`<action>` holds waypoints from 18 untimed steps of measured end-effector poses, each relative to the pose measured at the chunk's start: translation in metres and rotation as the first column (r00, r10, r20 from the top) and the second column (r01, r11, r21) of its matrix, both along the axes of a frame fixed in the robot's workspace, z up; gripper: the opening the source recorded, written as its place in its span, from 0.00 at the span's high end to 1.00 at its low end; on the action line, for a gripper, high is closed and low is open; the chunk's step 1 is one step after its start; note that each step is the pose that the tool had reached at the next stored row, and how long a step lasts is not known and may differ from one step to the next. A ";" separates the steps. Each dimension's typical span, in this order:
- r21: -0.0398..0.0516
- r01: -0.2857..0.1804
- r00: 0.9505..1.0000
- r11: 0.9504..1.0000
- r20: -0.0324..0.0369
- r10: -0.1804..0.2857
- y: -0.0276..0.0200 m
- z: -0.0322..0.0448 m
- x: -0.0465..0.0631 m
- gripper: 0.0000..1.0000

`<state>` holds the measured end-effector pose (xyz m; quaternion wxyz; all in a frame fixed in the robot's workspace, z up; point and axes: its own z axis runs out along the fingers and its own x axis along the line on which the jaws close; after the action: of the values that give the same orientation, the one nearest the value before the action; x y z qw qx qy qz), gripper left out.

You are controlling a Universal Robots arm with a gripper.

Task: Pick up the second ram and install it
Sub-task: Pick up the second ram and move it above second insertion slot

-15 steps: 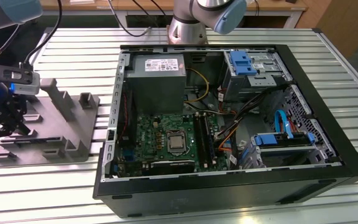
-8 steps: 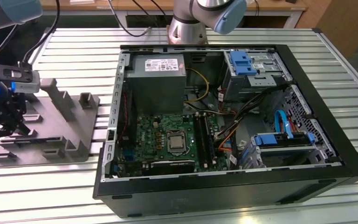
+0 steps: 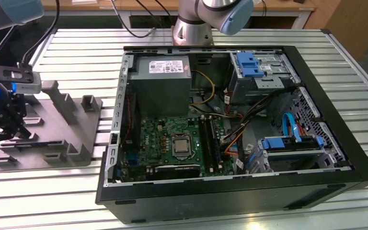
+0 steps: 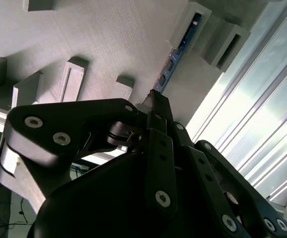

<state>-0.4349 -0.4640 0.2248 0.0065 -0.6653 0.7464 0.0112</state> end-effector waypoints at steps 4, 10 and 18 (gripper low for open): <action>0.000 -0.023 1.000 1.000 0.000 0.023 0.0000 0.0000 0.000 0.90; 0.000 -0.059 0.998 0.998 0.000 0.059 0.0000 0.0000 0.000 0.90; 0.000 -0.101 0.995 0.995 0.000 0.101 0.0000 0.0000 0.000 0.90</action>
<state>-0.4349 -0.4639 0.2248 0.0059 -0.7023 0.7117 0.0115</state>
